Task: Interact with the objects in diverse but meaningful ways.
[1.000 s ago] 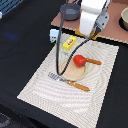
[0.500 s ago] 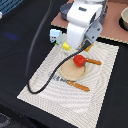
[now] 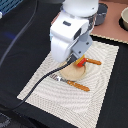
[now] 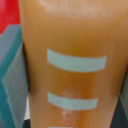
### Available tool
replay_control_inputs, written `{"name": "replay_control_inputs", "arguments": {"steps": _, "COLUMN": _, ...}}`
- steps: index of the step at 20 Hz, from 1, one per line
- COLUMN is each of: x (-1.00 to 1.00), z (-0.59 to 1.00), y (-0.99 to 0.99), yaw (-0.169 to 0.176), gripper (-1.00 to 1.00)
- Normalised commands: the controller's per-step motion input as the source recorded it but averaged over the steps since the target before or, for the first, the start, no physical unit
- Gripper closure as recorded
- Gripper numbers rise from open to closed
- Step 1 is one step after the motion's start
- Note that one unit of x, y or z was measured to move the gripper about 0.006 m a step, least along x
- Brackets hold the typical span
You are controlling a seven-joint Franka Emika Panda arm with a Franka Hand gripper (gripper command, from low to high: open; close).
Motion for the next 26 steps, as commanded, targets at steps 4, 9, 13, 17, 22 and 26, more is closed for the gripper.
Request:
{"name": "replay_control_inputs", "arguments": {"steps": 4, "x": -0.16, "z": -0.06, "y": -0.95, "yaw": 0.0, "gripper": 1.0}}
{"name": "replay_control_inputs", "arguments": {"steps": 9, "x": -0.18, "z": -0.47, "y": -0.92, "yaw": 0.0, "gripper": 1.0}}
{"name": "replay_control_inputs", "arguments": {"steps": 13, "x": -0.31, "z": -0.69, "y": -0.87, "yaw": 0.0, "gripper": 1.0}}
{"name": "replay_control_inputs", "arguments": {"steps": 17, "x": -0.4, "z": -0.74, "y": -0.71, "yaw": 0.0, "gripper": 1.0}}
{"name": "replay_control_inputs", "arguments": {"steps": 22, "x": -0.19, "z": -0.14, "y": -0.33, "yaw": 0.017, "gripper": -1.0}}
{"name": "replay_control_inputs", "arguments": {"steps": 26, "x": 0.0, "z": 0.5, "y": 0.01, "yaw": 0.109, "gripper": -1.0}}
